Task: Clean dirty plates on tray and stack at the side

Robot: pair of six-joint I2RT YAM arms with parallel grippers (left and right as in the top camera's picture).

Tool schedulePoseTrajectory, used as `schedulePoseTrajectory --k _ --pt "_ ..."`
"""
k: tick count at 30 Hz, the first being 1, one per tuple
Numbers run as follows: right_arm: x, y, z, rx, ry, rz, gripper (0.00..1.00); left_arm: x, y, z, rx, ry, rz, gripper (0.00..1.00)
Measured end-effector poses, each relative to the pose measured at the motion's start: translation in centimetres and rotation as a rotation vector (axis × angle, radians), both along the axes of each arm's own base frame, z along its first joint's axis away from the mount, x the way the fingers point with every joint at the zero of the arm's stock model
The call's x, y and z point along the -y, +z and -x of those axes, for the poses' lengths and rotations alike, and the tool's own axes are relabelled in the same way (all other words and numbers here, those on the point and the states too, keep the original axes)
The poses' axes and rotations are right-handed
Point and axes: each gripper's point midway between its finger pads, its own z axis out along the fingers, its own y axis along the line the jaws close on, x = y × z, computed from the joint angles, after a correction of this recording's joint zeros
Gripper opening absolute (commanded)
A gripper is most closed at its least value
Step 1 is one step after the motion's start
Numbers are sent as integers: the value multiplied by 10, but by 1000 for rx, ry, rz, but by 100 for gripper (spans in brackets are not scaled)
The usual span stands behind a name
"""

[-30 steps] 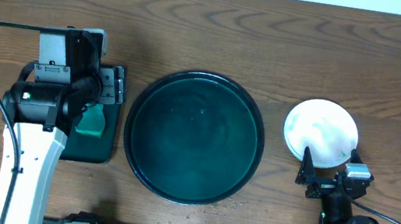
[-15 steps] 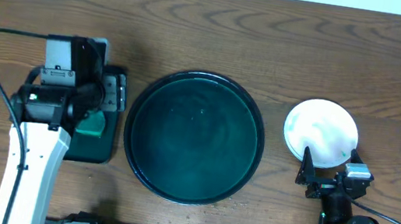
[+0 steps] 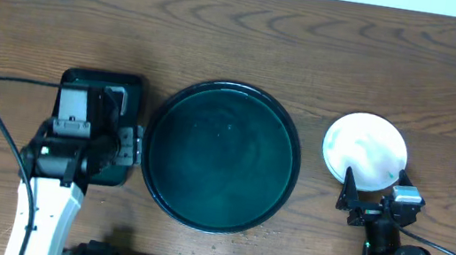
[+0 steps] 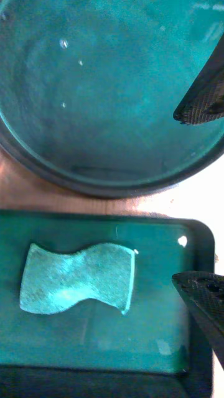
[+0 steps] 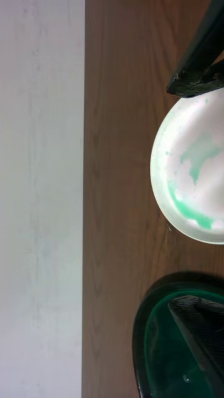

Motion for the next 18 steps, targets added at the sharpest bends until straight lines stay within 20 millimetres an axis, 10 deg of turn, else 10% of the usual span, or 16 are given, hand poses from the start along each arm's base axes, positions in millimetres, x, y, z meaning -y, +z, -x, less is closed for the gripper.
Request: schedulePoseTrajectory --k 11,18 --pt "0 0 0 0 0 0 99 -14 6 17 90 41 -78 76" --pt "0 0 0 0 0 0 99 -11 36 -10 408 36 -62 76"
